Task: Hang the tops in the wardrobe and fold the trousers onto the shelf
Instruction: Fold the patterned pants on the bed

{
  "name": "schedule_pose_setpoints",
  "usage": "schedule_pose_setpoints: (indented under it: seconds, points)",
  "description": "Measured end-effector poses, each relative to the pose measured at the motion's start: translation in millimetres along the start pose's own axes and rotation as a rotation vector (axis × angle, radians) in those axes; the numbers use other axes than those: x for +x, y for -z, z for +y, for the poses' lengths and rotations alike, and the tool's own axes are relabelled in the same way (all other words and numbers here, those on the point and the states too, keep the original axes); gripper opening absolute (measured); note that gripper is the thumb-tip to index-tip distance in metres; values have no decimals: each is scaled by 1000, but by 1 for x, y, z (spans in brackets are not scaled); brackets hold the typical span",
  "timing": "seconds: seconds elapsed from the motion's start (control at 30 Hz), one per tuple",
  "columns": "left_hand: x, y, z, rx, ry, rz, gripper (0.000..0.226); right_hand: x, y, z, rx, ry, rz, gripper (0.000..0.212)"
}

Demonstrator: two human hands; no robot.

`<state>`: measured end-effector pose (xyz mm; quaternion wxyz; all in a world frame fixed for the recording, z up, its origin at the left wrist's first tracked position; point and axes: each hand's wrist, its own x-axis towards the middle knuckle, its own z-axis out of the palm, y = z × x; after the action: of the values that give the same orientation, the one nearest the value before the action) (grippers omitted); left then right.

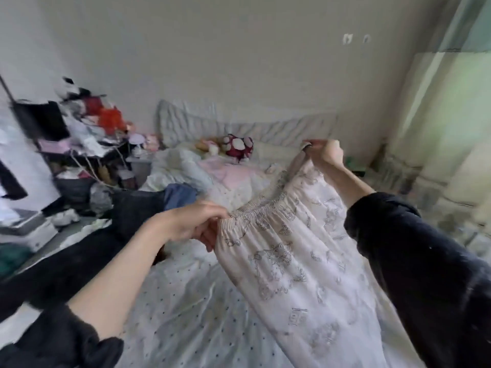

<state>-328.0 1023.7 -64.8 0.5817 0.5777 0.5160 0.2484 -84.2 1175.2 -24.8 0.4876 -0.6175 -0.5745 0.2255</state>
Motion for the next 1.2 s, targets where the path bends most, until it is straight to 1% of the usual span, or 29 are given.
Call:
schedule_pose_setpoints:
  seconds: [0.03,0.13,0.17,0.23,0.3,0.4,0.5,0.63,0.67,0.7,0.77,0.8,0.83,0.9,0.93,1.0,1.03,1.13,1.2]
  points:
    - [-12,33,-26,-17,44,45,20,-11,-48,-7,12,-24,-62,31]
    - [-40,102,-90,-110,141,178,24,-33,-163,-10,6,-53,-177,31]
    - [-45,115,-108,-147,163,222,26,-41,-185,-9,-2,-62,-215,30]
    - [-57,158,-156,-217,225,330,31,-59,-264,-7,-29,-85,-323,29]
    - [-64,188,-203,-235,297,404,36,-75,-331,7,-62,-106,-416,27]
    - [-67,205,-257,-205,401,461,40,-92,-393,29,-155,-134,-496,22]
    - [-61,221,-311,-236,506,551,33,-108,-451,48,-297,-138,-596,20]
    - [-48,246,-360,-253,569,672,30,-115,-508,63,-334,-152,-589,26]
    - [-49,249,-365,-224,561,720,29,-116,-511,65,-324,-120,-605,29]
    - [-46,255,-378,-202,555,765,27,-121,-521,72,-329,-69,-679,31]
    - [-38,259,-413,-143,585,856,24,-131,-542,91,-376,20,-885,43]
    - [-35,257,-422,-120,618,865,22,-137,-542,98,-410,36,-980,51]
    - [-31,252,-433,-74,683,836,22,-144,-541,108,-440,28,-1037,55]
    - [-23,243,-450,119,784,764,33,-154,-535,126,-474,33,-1033,52]
    - [-18,238,-454,199,770,775,37,-158,-526,133,-477,49,-1002,49]
    - [-6,227,-452,288,651,825,36,-167,-505,147,-486,66,-935,44]
    - [5,220,-446,332,580,810,33,-169,-492,156,-492,52,-904,42]
    - [43,188,-424,411,360,640,24,-168,-446,191,-550,8,-843,38]
    - [70,164,-413,433,258,544,24,-162,-411,215,-616,-16,-789,39]
